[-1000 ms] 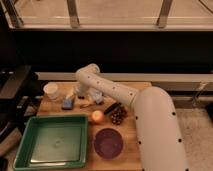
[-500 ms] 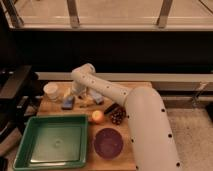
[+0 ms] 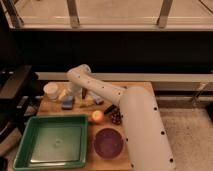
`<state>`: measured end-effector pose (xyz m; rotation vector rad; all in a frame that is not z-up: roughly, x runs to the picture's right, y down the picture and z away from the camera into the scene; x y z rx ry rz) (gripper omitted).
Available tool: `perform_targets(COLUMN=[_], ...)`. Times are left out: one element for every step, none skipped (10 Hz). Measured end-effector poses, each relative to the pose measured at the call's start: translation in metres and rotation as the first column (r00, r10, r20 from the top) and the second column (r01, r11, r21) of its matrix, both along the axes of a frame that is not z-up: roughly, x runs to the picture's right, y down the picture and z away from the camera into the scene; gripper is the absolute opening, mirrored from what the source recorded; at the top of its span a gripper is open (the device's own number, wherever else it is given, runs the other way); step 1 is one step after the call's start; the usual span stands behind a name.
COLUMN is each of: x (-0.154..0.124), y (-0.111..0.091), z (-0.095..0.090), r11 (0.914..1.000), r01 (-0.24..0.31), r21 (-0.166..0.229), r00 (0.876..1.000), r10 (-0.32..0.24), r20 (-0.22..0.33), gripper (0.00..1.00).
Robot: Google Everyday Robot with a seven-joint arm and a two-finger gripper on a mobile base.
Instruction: Wipe purple bowl with sponge
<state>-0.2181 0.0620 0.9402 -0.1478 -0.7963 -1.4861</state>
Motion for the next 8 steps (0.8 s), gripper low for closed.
perform_targets(x=[-0.005, -0.01, -0.015, -0.014, -0.01, -0.009, -0.009, -0.01], y=[0.003, 0.008, 0.012, 0.013, 0.012, 0.011, 0.014, 0.014], z=[0.001, 0.002, 0.005, 0.005, 0.004, 0.003, 0.001, 0.001], r11=[1.0, 0.9998, 0.9996, 0.9996, 0.9995, 0.9995, 0.9992, 0.9992], r01=[0.004, 0.008, 0.005, 0.006, 0.01, 0.009, 0.016, 0.017], r21=[-0.006, -0.016, -0.029, -0.029, -0.032, -0.032, -0.036, -0.037], r00=[1.0, 1.0, 1.0, 1.0, 1.0, 1.0, 1.0, 1.0], r10=[-0.004, -0.008, -0.004, -0.006, -0.009, -0.009, -0.015, -0.016], r20=[0.006, 0.014, 0.024, 0.024, 0.019, 0.02, 0.021, 0.022], gripper=[0.78, 0.71, 0.59, 0.5, 0.39, 0.28, 0.19, 0.13])
